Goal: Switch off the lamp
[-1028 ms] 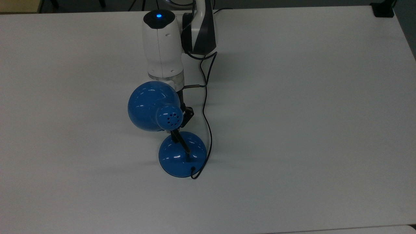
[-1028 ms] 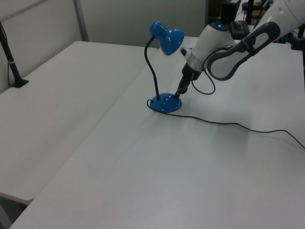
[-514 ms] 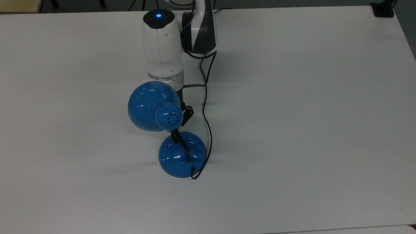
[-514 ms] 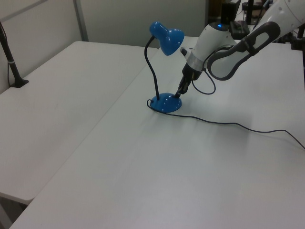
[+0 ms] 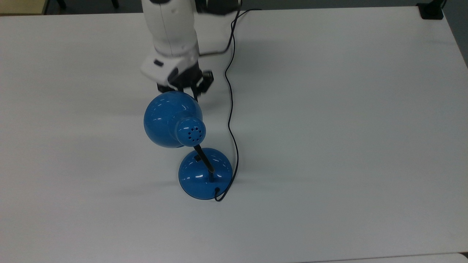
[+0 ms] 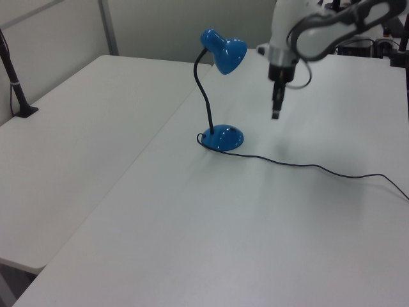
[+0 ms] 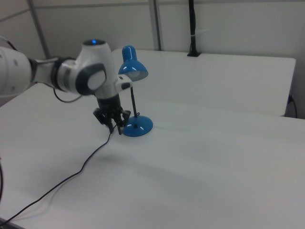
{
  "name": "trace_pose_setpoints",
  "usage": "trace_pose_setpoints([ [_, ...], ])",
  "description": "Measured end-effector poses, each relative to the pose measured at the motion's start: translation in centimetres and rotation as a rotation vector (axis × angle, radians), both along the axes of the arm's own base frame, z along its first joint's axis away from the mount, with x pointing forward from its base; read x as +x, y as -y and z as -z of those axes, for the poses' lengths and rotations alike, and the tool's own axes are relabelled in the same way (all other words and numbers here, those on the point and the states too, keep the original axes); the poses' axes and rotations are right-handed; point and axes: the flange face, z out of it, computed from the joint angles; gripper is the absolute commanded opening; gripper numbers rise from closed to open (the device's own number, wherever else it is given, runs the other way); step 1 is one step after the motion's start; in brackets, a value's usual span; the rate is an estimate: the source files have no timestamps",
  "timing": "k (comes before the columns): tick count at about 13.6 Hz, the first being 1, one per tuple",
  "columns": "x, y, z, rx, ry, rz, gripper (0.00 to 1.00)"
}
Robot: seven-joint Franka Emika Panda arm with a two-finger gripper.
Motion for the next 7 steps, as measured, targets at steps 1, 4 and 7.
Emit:
trace_pose_setpoints([
  [1, -0.9, 0.3, -1.7, -0.002, -0.03, 0.003, 1.0],
  [4, -3.5, 1.4, -7.3, -0.003, -0.089, 0.018, 1.0],
  [7, -6.2, 2.3, -15.0, -0.002, -0.061, 0.036, 1.0],
])
